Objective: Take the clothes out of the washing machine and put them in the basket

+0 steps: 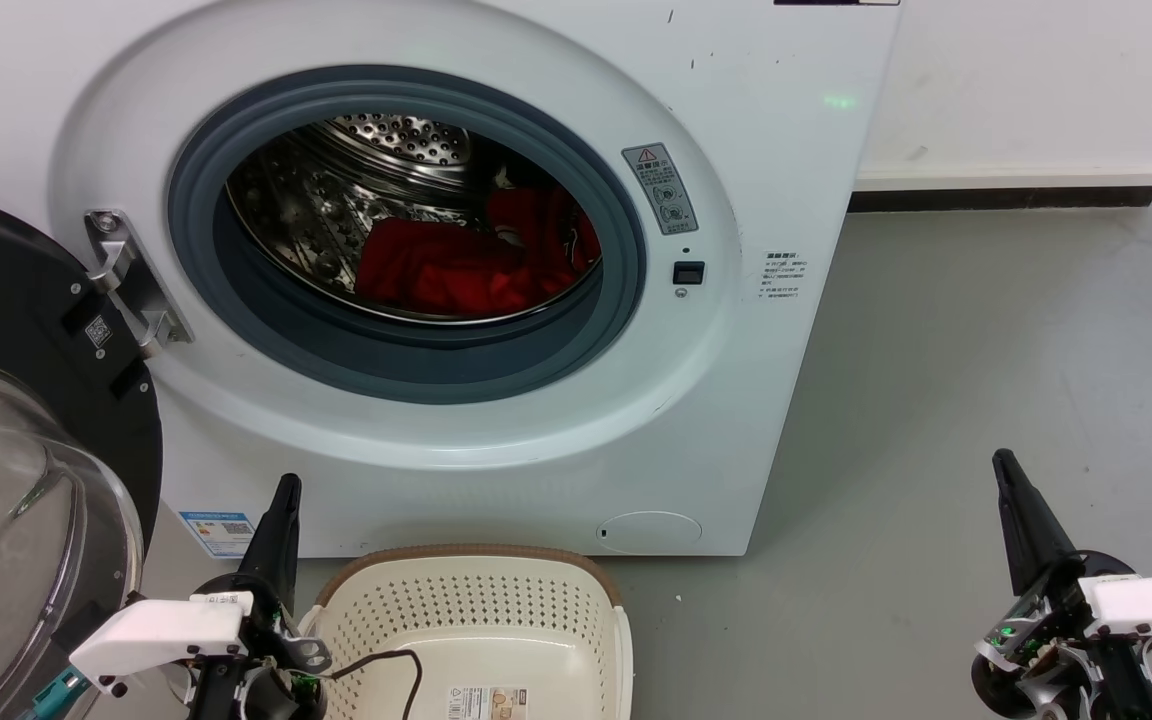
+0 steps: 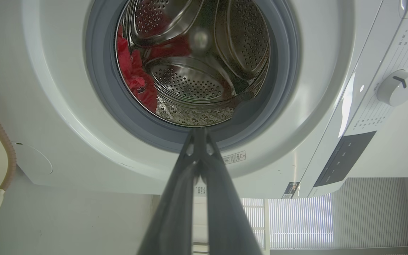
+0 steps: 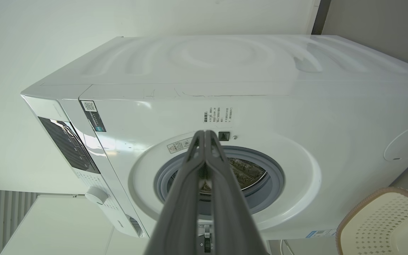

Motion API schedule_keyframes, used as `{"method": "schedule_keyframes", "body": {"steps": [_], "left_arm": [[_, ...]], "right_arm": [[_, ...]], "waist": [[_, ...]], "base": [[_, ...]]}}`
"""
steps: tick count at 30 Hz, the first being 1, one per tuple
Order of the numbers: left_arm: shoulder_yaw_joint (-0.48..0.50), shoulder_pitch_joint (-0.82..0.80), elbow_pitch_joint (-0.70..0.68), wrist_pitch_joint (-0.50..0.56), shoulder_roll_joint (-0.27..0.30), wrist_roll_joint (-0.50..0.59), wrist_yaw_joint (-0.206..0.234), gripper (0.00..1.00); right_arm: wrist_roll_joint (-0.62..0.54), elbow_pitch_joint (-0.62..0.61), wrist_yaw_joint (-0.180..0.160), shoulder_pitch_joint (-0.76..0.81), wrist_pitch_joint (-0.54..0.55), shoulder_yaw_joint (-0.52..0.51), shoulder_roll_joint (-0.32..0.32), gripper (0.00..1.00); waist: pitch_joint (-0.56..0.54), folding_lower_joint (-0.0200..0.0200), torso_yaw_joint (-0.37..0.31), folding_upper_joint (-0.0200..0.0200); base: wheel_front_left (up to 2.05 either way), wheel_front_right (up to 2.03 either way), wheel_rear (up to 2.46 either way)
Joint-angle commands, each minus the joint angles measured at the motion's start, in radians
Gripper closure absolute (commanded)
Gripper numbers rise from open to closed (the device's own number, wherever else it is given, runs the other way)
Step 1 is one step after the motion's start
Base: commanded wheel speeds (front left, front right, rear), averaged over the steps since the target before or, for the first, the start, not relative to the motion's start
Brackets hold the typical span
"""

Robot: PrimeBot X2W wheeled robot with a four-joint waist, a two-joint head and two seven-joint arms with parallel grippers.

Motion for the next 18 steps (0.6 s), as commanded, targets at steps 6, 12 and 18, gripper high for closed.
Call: {"method": "schedule_keyframes", "body": {"steps": [6,12,18], "left_arm": [[0.002,-0.007,0.0,0.002,0.002,0.0,-0.004,1.0],[0.002,-0.007,0.0,0.002,0.002,0.0,-0.004,1.0],[0.002,-0.007,0.0,0.002,0.002,0.0,-0.004,1.0]], "right_arm": [[-0.005,0.001,0.0,-0.013,0.001,0.0,0.003,1.0],[-0.005,0.001,0.0,-0.013,0.001,0.0,0.003,1.0],[-0.005,0.001,0.0,-0.013,0.001,0.0,0.003,1.0]], "waist": [[0.0,0.0,0.0,0.0],[0.0,0.0,0.0,0.0],[0.0,0.0,0.0,0.0]], "base": [[0.0,0.0,0.0],[0.0,0.0,0.0],[0.0,0.0,0.0]]}}
